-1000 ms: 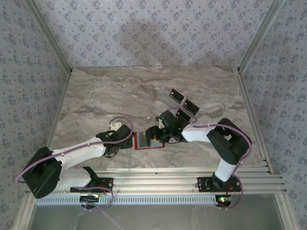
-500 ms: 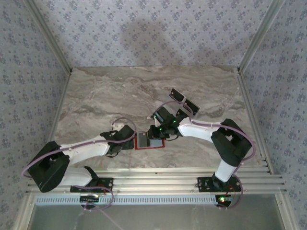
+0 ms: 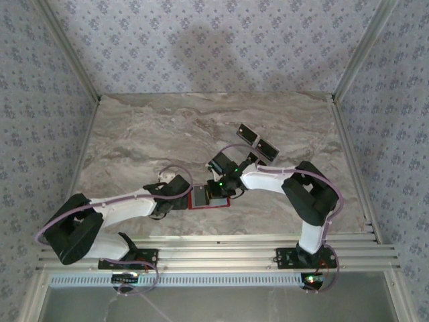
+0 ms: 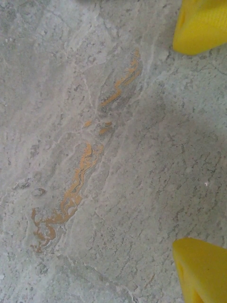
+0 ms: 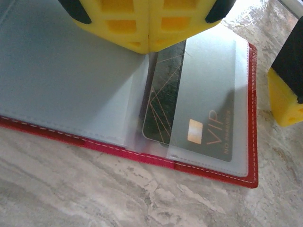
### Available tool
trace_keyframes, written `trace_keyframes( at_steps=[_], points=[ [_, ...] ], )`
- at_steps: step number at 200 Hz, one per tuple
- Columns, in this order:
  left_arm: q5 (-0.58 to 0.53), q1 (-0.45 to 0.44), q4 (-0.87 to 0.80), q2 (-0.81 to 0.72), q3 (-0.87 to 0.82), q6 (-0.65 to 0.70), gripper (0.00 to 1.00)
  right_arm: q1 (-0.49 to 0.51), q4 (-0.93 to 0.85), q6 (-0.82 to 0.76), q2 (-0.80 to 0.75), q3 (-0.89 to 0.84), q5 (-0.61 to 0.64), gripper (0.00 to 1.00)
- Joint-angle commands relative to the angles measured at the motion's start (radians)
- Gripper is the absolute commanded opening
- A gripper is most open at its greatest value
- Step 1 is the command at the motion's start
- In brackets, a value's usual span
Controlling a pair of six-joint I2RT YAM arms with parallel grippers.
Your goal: Put the credit cards into the card holder
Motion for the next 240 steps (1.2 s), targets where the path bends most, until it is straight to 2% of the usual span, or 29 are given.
trace_keyframes(
  at_steps=[1, 191, 224, 240],
  points=[
    [-0.010, 0.000, 0.016, 0.021, 0.018, 0.015, 1.00, 0.005, -0.022, -0.018, 0.029, 0.033, -0.001, 0.06],
    [0.013, -0.017, 0.058, 0.056, 0.005, 0.005, 1.00, 0.054, -0.028, -0.021, 0.116, 0.170, -0.067, 0.06],
    [-0.004, -0.017, 0.018, 0.032, 0.022, 0.001, 1.00, 0.037, -0.030, -0.026, 0.078, 0.155, -0.063, 0.06],
    [-0.026, -0.009, -0.023, 0.005, 0.034, -0.008, 1.00, 0.020, -0.016, -0.019, 0.036, 0.088, -0.058, 0.09]
  ],
)
